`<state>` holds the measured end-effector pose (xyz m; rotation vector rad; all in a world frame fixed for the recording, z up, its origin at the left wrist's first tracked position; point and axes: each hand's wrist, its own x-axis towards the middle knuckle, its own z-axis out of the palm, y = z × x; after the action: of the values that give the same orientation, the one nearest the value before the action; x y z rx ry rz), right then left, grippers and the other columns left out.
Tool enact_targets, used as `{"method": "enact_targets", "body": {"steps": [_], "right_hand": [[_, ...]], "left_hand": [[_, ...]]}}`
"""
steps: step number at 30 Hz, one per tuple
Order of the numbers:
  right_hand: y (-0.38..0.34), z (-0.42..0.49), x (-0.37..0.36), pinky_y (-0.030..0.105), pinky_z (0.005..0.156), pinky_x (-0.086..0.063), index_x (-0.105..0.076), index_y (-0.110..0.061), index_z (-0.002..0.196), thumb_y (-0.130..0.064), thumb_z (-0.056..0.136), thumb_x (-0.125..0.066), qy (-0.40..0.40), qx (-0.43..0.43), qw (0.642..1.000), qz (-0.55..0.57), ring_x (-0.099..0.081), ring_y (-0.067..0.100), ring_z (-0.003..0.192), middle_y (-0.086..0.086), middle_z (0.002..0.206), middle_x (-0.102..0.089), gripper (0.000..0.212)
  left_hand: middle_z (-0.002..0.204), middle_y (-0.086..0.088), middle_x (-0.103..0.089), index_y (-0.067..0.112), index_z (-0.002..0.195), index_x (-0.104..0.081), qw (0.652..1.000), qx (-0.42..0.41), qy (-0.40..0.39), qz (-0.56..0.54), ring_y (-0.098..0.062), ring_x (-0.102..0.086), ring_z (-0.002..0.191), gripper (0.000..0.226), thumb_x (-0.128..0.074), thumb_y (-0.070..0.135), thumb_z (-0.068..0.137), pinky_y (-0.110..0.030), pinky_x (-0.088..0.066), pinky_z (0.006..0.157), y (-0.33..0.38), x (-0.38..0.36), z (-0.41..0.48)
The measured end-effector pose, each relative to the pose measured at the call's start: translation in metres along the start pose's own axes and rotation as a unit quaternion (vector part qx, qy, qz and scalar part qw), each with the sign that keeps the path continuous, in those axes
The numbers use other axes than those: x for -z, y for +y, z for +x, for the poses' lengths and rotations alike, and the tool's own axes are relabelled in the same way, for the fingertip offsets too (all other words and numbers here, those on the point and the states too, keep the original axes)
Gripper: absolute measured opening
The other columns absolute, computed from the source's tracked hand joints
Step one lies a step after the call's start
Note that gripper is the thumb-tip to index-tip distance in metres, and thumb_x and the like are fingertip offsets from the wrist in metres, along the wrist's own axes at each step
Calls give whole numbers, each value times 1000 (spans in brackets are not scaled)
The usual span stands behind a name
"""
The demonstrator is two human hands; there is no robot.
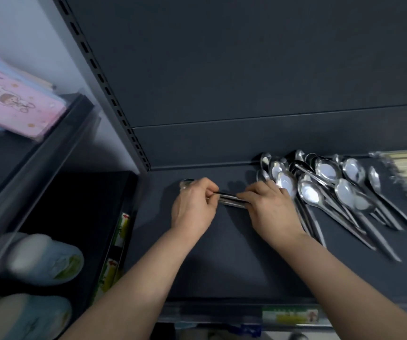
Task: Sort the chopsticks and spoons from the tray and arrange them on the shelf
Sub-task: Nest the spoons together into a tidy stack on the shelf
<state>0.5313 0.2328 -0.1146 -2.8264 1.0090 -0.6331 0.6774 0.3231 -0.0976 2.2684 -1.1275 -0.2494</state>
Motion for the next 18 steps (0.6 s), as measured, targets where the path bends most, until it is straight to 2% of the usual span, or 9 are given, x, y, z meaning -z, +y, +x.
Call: {"method": "enact_targets", "body": {"steps": [4, 8, 12, 15, 18], "right_hand": [[37, -23, 22, 36, 68, -48, -75, -27, 95, -12, 71, -77, 10, -31, 999, -13, -60, 25, 84, -6, 91, -66, 28], [72, -44, 43, 35, 63, -47, -74, -25, 87, -16, 73, -77, 16, -85, 996, -16, -61, 28, 81, -2, 84, -66, 17], [96, -62, 57, 33, 55, -48, -71, -23, 76, -17, 72, -77, 25, -142, 989, -16, -60, 27, 72, -2, 72, -62, 9], [111, -70, 65, 33, 60, -48, -72, -21, 89, -19, 76, -75, -10, -170, 985, -34, -63, 27, 79, 0, 81, -66, 14], [117, -71, 73, 30, 68, -45, -60, -23, 110, -31, 86, -64, -98, -188, 975, -66, -63, 23, 94, -2, 99, -66, 25]], "left_hand": [[90, 15, -68, 27, 98, -65, 998, -21, -57, -20, -7, -65, 85, 9, -65, 26, 88, -33, -55, 76, 30, -26, -9], [97, 11, -69, 24, 104, -62, 998, -37, -52, -3, -12, -64, 91, 16, -63, 25, 89, -35, -53, 80, 63, -46, -10], [88, 11, -69, 24, 94, -64, 996, -39, -76, 11, -13, -65, 87, 6, -63, 28, 89, -35, -54, 76, 90, -62, -13], [81, 12, -65, 25, 86, -63, 994, -38, -99, 35, -12, -64, 82, 8, -63, 31, 90, -36, -55, 73, 99, -75, -21], [80, 10, -65, 24, 85, -60, 995, -19, -88, 50, -14, -63, 81, 13, -64, 36, 89, -36, -54, 72, 104, -86, -28]]}}
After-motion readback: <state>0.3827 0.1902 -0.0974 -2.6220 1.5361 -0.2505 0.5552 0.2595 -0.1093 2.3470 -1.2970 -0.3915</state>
